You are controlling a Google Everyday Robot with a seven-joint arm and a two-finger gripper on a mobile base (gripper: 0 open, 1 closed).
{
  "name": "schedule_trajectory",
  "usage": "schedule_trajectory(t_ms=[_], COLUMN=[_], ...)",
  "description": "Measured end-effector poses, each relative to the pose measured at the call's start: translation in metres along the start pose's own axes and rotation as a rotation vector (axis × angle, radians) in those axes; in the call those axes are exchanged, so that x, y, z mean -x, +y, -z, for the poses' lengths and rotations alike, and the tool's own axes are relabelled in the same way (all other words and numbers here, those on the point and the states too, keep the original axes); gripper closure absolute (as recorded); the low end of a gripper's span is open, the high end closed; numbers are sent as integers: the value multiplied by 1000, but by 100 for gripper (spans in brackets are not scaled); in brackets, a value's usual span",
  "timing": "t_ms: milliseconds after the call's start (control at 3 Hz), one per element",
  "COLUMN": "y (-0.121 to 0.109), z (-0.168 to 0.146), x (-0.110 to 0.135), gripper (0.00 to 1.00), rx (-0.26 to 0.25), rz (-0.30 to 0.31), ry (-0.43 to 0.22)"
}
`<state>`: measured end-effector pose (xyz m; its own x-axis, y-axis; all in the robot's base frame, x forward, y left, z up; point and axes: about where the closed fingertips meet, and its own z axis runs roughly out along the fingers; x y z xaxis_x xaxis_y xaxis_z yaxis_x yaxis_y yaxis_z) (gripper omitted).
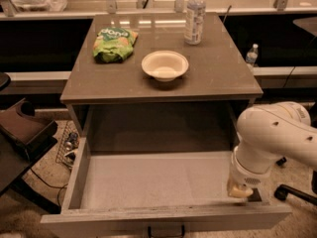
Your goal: Open top drawer
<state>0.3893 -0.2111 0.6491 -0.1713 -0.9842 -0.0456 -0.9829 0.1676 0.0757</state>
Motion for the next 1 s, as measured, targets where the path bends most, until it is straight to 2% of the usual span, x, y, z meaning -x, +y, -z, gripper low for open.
schedule_trajectory(t_ms=[333, 667, 1000], y=[3, 44, 47], z=[2, 29, 38], x=[-1, -11, -13], gripper=[100, 100, 82], rx=[0, 1, -16], rz=[-3, -37, -37], ry=[3, 44, 51])
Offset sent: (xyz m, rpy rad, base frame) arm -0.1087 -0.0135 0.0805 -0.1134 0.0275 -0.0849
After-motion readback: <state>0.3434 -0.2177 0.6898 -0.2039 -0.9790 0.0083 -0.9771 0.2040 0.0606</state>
